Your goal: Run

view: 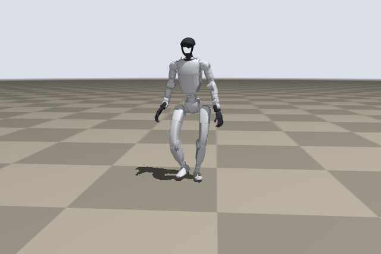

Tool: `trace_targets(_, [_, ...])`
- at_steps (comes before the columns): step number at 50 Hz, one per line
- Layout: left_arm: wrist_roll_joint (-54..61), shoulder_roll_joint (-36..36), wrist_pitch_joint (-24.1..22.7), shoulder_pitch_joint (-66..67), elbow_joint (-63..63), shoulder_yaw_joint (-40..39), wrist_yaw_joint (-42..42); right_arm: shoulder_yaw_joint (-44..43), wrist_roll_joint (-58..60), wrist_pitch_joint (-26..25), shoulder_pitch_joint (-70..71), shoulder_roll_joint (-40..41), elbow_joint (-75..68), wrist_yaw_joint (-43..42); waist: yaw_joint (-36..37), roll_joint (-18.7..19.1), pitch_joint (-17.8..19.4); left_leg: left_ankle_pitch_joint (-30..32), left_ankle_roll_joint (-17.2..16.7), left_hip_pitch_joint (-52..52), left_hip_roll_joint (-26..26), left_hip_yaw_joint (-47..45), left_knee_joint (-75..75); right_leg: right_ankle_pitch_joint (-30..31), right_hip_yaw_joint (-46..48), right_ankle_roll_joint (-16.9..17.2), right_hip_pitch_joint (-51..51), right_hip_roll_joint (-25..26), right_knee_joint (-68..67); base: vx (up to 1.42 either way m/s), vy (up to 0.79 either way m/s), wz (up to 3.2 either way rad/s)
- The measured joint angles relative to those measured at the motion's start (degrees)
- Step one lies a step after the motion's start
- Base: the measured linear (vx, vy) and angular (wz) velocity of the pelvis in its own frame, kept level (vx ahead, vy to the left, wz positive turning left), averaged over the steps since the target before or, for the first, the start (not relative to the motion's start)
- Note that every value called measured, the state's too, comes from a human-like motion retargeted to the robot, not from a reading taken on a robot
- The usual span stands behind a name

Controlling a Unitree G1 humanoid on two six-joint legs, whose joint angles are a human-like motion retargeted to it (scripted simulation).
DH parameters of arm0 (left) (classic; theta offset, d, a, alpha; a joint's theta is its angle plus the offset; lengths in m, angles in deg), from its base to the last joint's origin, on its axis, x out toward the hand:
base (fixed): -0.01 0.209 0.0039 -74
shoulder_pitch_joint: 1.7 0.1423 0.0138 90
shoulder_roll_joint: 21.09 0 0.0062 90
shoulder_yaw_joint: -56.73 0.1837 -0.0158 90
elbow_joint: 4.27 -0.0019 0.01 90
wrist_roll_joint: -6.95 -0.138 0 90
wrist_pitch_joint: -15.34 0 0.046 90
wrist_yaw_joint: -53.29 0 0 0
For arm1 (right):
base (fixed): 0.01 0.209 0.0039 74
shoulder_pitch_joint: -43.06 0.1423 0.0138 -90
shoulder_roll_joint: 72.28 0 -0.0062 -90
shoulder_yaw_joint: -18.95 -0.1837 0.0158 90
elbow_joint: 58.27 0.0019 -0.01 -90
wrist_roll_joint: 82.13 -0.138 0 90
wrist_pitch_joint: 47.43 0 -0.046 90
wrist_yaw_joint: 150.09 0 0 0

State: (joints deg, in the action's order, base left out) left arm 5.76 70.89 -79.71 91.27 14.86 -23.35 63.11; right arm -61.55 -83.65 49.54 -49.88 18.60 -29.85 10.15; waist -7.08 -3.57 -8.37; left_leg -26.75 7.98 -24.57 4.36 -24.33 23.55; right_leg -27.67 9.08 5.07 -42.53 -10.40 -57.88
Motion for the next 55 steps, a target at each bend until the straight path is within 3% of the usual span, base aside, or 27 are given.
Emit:
trace_targets(5, [1.8,0.1,0.0,-0.5,-0.9,-1.0,-0.5,0.6,-0.9,-0.8,1.0,0.2,-0.8,1.4,1.5,2.2,-0.4,0.5,-0.1,0.0,-1.9,-0.8,-1.7,0.9,-0.3,-0.2,0.9,2.0,9.3,-0.01,-0.01,-0.43])
trace_targets(20, [5.0,-3.6,0.2,-2.6,-0.6,-1.7,-0.9,1.3,-1.4,-2.6,0.5,0.9,-2.5,4.5,3.2,1.6,-2.9,1.0,-0.2,-2.0,-4.7,-1.3,2.5,3.1,-4.4,0.4,0.9,1.5,13.6,-0.03,-0.1,-0.16])
trace_targets(28, [4.5,-6.6,1.8,-2.9,-2.4,-1.8,-1.9,1.7,0.0,-3.6,3.5,0.7,-2.6,5.0,5.9,1.7,-2.9,-0.2,-0.4,-6.6,-10.6,-0.2,15.7,0.9,-4.2,-0.8,2.6,4.9,15.0,-0.05,-0.17,-0.24])
trace_targets(36, [2.7,-8.4,3.0,-3.6,-2.8,-0.5,-3.8,1.8,-0.5,-4.4,6.3,0.3,-2.3,5.9,10.3,4.2,-2.3,-3.4,-0.4,-14.5,-16.3,4.4,28.7,2.7,-3.1,-1.6,3.1,10.3,18.2,-0.05,-0.11,-0.41])
trace_targets(49, [0.8,-8.0,3.1,-5.4,-5.9,-1.2,-3.1,1.2,-1.2,-4.8,6.4,-0.1,-4.9,7.1,10.8,3.6,-2.9,0.4,-2.6,-16.5,-8.6,8.5,16.0,5.9,-0.9,0.2,-1.3,7.8,19.7,-0.09,-0.01,0.1])
trace_targets(55, [1.6,-7.2,3.6,-5.1,-8.6,-3.1,-1.4,1.5,0.2,-5.0,4.1,0.4,-7.8,6.4,10.8,3.7,-2.8,-3.8,-2.5,-18.0,-9.4,11.0,24.0,7.5,-0.7,0.9,-4.6,7.2,17.2,-0.15,0.03,-0.01])
